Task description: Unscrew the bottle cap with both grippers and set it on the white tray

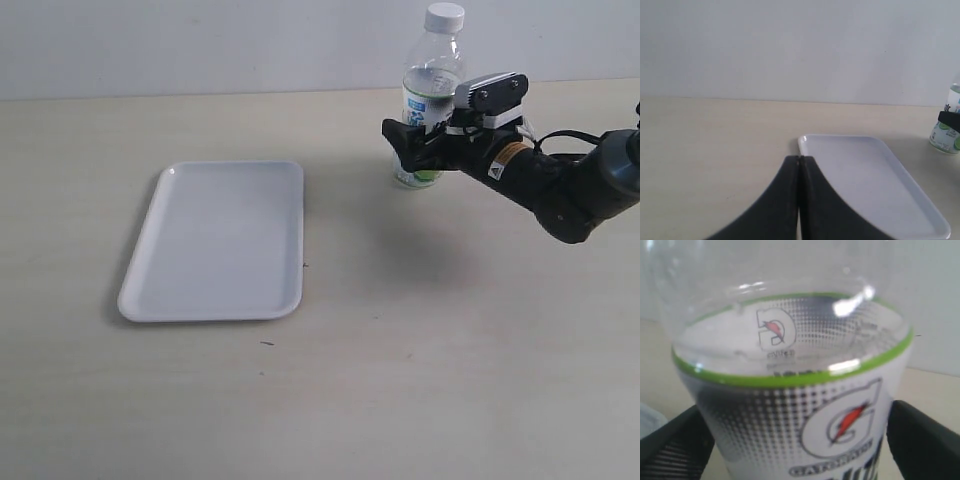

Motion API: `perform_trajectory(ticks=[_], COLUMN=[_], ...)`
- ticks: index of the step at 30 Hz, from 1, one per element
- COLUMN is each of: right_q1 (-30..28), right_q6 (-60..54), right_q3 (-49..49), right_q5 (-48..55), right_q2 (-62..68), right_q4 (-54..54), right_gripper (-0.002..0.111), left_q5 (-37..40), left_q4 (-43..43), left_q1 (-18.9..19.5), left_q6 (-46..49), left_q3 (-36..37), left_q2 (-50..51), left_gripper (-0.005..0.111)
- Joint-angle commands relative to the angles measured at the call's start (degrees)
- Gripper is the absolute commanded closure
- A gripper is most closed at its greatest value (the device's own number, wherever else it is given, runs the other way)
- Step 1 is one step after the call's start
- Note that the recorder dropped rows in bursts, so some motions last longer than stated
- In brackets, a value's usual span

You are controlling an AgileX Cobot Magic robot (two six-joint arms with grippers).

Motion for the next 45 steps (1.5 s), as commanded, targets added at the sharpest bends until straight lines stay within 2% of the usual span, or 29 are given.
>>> perform_trajectory(ticks=[1,5,8,9,13,18,21,25,30,35,38,41,45], right_q1=[0.1,0.1,0.1,0.1,0.1,0.1,0.1,0.1,0.1,0.1,0.1,0.1,0.1], right_q6=[0.2,0.2,0.2,0.2,0.2,0.4,3.3,6.2,8.2,8.0,7.2,6.6,6.1], right_q3=[-0.3,-0.3,-0.3,-0.3,-0.3,-0.3,-0.3,-0.2,2.7,7.6,10.3,12.3,13.8], right_q5=[-0.2,-0.4,-0.4,-0.4,-0.6,0.3,5.5,17.4,18.6,19.1,18.9,19.0,19.0], right_q2=[0.3,0.3,0.3,0.3,-0.1,-3.2,-5.8,-9.4,-13.0,-17.9,-20.1,-21.3,-21.6], right_q4=[-0.3,-0.2,-0.2,-0.3,-0.8,-7.1,-11.1,-11.3,-16.8,-16.8,-16.9,-18.3,-20.9], right_gripper=[0.038,0.070,0.104,0.108,0.108,0.108,0.108,0.108,0.108,0.108,0.108,0.108,0.108], left_q5=[-4.2,-10.1,-16.3,-18.4,-25.9,-33.2,-33.1,-30.8,-31.7,-47.0,-46.6,-42.3,-35.1], left_q4=[-0.2,-0.2,-0.2,-0.2,-0.2,-0.2,-0.2,-0.2,-0.2,-0.2,0.7,5.9,26.2], left_q1=[-0.3,-0.3,-0.3,-0.3,-0.3,-0.3,-0.3,-0.3,-0.3,-0.3,-0.3,-0.3,-0.3], left_q6=[-0.7,-3.5,-3.9,-3.9,-3.9,-3.9,-3.9,-3.9,-8.3,-15.1,-15.5,-19.2,-35.9], left_q3=[0.2,0.2,0.2,0.2,0.2,0.2,0.2,0.2,0.2,0.2,-5.6,-13.6,-26.0], left_q2=[-0.4,-0.4,-0.4,-0.4,-0.4,-0.4,-0.4,-0.4,-0.4,0.6,6.2,16.5,32.6], left_gripper=[0.107,0.107,0.107,0.107,0.107,0.107,0.107,0.107,0.107,0.107,0.107,0.107,0.107])
